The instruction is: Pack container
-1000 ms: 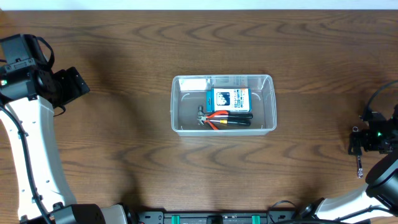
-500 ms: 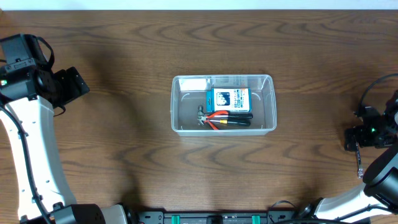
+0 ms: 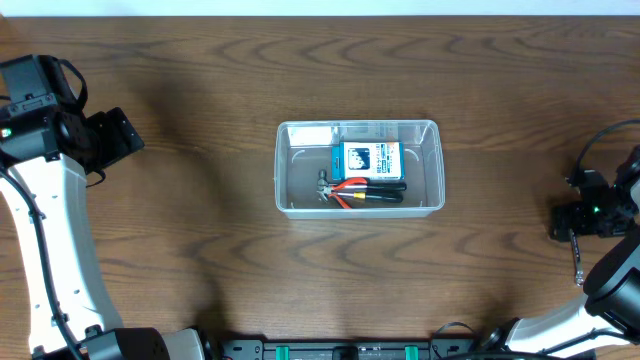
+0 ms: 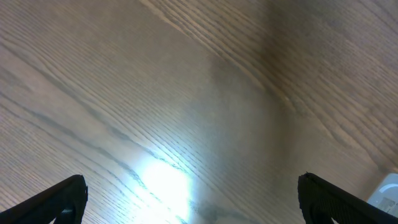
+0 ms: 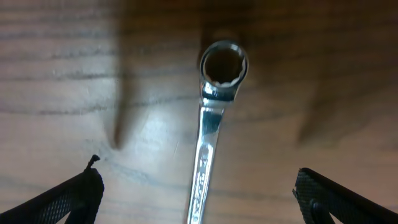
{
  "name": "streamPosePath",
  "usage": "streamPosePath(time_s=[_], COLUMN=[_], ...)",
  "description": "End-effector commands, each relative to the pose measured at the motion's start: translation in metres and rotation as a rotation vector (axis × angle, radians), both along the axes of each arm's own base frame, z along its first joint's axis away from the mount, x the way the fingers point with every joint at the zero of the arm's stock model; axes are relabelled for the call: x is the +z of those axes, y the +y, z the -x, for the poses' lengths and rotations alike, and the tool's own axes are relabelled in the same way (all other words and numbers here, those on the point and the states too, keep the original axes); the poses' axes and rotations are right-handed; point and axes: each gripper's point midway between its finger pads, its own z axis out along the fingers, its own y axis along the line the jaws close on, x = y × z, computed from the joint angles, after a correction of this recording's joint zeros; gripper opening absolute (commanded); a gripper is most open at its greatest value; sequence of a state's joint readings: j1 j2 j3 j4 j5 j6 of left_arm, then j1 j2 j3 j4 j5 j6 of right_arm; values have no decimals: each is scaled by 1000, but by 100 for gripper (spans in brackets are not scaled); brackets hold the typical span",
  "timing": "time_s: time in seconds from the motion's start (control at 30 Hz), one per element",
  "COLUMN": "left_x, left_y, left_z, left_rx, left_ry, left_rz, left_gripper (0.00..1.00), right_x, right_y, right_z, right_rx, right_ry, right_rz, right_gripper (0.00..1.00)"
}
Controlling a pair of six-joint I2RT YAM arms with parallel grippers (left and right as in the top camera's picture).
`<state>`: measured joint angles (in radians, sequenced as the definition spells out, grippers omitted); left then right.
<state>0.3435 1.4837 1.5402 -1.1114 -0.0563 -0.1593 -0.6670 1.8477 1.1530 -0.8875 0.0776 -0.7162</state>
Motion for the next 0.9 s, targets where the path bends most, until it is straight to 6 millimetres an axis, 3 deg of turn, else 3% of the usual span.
streamPosePath(time_s=[0.0,0.87], left_x=[8,8], left_y=[2,2], left_z=[0,0], left_rx=[1,1], left_ry=[-17,-17], left_rz=[-16,-16], left_gripper=[98,98], right_x=[-5,-13], right_y=[6,-3], right_z=[-3,17], right_rx=[-11,-133], right_ry=[-18,-8], right_rz=[-25,-35], right_gripper=[99,99])
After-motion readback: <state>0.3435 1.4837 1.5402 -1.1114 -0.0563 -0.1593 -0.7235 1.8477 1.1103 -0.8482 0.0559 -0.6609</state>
